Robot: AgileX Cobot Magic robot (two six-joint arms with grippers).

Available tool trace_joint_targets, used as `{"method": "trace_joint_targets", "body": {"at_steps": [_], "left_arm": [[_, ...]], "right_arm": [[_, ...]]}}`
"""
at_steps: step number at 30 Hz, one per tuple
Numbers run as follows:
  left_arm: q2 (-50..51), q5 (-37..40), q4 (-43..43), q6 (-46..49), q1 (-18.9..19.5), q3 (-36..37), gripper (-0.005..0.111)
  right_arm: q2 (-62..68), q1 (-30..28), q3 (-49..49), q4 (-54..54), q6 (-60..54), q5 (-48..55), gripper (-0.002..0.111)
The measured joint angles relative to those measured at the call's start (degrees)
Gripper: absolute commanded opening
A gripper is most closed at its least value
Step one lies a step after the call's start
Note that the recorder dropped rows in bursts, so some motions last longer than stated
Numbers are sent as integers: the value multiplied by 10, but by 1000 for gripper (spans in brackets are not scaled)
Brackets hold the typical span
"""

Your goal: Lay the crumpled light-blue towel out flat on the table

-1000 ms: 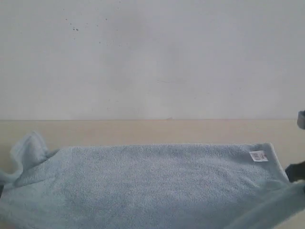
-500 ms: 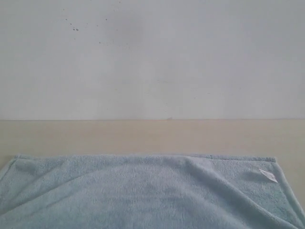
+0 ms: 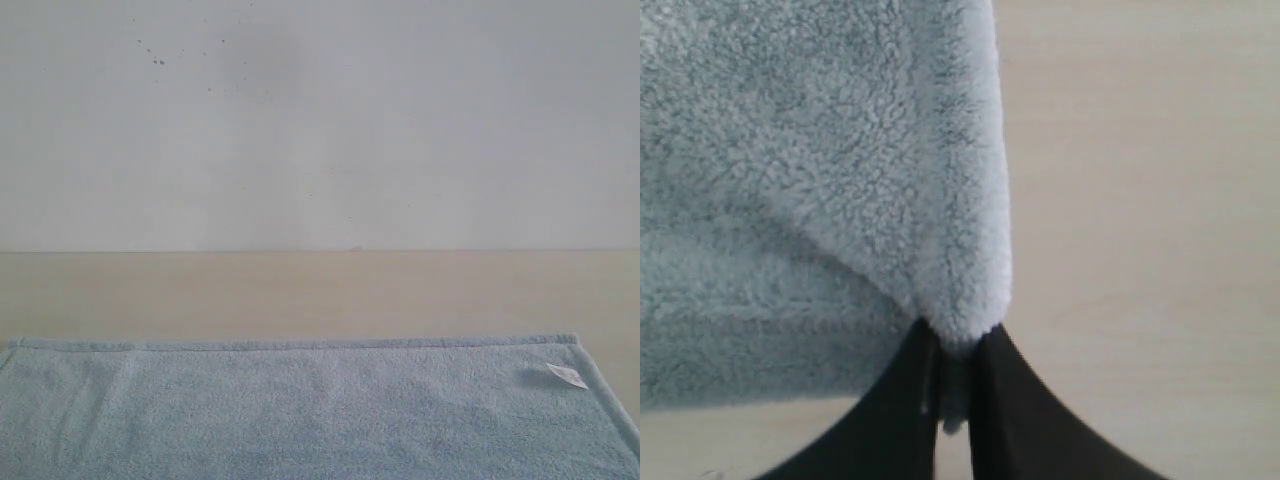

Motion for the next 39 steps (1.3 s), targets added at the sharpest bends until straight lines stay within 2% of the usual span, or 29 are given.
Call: {"method": "trace_joint_targets", "body": {"at_steps": [2,5,6,8,10,14,17,22,26,28,30,31,32,33,34,36,39], "left_arm": [[0,-1,-1,4,0,0,17],[0,-3,-19,33,0,0,45],[0,-3,-26,44,0,0,59],[0,-3,-38,64,0,0,79],[0,-3,-42,73,0,0,92],[0,-2,-38,69,0,0,94],[0,-2,-15,50,0,0,94],[0,19,56,-24,0,-35,94],[0,26,152,-104,0,-57,94],[0,27,211,-184,0,-59,94],[0,1,260,-247,0,-59,94],[0,-59,286,-267,0,-59,94],[0,-121,299,-275,0,-59,93],[2,-193,317,-280,0,-59,86],[11,-261,338,-282,0,-60,66],[44,-337,356,-285,0,-68,10],[103,-343,365,-286,0,-85,4]], "right_arm": [[0,0,0,-1,3,2,0],[0,0,0,-2,4,4,0],[0,0,0,-2,4,5,0],[0,0,0,-2,5,7,1],[0,0,0,-1,5,8,10],[0,0,0,6,5,13,44],[0,0,0,8,5,15,59],[0,0,-15,12,9,10,59],[1,0,-104,36,11,9,59],[2,0,-152,56,11,8,59],[2,0,-174,73,9,-14,57],[2,0,-176,83,4,-41,50],[2,0,-177,85,3,-60,37],[3,0,-177,87,2,-86,23],[7,0,-177,88,2,-105,2],[29,0,-178,88,0,-143,1],[108,0,-209,106,-14,-155,1]]}}
